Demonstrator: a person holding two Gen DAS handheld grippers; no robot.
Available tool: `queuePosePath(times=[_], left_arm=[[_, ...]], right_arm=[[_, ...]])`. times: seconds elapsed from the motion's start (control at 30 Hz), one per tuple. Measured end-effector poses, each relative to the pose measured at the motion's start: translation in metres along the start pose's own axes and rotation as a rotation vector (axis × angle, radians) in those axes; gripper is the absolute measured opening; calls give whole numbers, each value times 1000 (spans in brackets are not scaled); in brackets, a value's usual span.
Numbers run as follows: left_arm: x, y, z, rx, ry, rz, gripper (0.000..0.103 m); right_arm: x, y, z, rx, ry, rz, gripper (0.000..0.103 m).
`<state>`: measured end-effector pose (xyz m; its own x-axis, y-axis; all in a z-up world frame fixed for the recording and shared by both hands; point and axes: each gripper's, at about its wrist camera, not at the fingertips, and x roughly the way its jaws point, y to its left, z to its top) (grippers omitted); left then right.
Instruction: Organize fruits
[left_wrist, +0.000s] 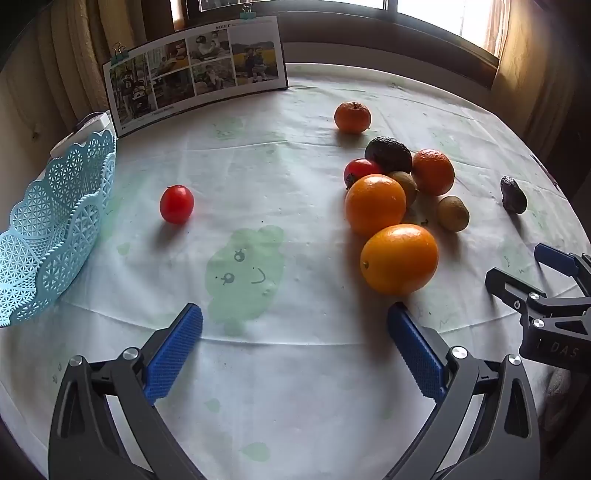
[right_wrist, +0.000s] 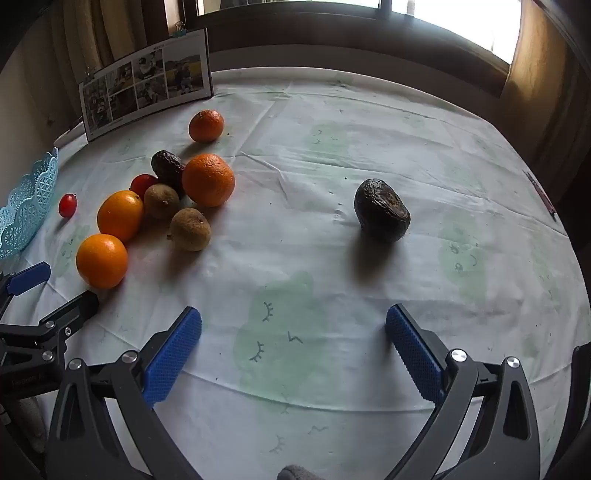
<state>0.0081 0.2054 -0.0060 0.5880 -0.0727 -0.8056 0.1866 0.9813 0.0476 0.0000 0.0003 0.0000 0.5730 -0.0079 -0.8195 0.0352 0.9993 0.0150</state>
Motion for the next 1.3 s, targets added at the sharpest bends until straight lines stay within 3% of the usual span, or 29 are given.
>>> queuePosePath(times=[1.3], left_arm=[[-1,0,0,-5,-1,-9,101]], right_arm=[[-2,-2,-2,-9,5,2,98]])
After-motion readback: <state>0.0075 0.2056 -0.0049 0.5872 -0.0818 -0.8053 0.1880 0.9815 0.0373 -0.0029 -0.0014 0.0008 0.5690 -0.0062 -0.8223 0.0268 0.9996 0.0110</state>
